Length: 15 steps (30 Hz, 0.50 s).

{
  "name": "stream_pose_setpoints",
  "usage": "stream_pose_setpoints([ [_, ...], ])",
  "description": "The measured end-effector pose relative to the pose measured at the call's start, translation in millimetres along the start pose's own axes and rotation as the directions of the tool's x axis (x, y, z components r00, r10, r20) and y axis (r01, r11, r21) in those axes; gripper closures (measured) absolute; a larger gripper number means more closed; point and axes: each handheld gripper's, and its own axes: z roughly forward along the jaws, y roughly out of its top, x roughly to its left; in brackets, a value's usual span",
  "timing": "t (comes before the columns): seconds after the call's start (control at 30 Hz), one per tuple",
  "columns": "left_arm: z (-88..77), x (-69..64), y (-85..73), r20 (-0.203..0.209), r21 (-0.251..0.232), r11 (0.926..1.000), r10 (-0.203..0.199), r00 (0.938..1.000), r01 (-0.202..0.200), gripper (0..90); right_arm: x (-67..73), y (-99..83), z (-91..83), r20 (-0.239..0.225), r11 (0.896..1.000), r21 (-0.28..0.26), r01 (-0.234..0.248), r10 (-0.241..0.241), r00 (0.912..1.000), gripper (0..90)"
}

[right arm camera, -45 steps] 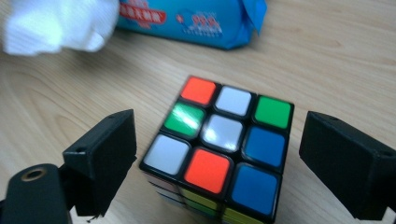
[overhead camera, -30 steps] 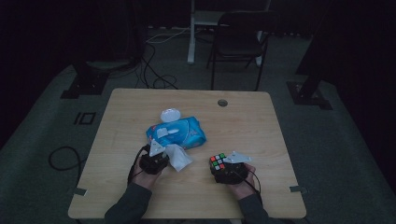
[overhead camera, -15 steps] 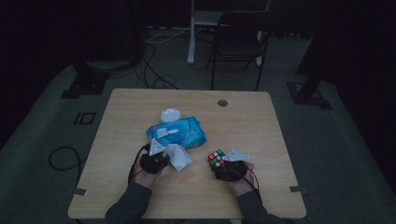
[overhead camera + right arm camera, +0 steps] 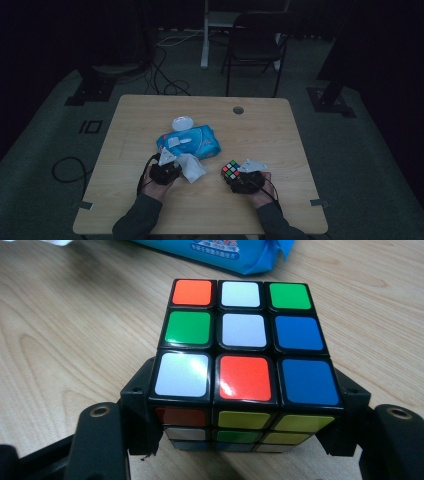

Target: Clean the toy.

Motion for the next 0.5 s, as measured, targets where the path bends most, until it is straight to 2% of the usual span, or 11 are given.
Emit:
stream_pose_setpoints([
  [0.2,-1.7,-2.2,5.1,0.010,-0.013,0.9997,0.020,0.9997,-0.020,85.3,4.1,7.9,-5.1,-0.035,0.999,-0.027,0.044,-0.044,0.9984,34.3],
  [0.5,-5.7,-3.7,15.4,0.021,-0.033,0.9987,0.040,0.9990,-0.039,85.3,4.3,16.6,-6.9,-0.059,0.995,-0.023,0.102,-0.103,0.9929,34.4],
])
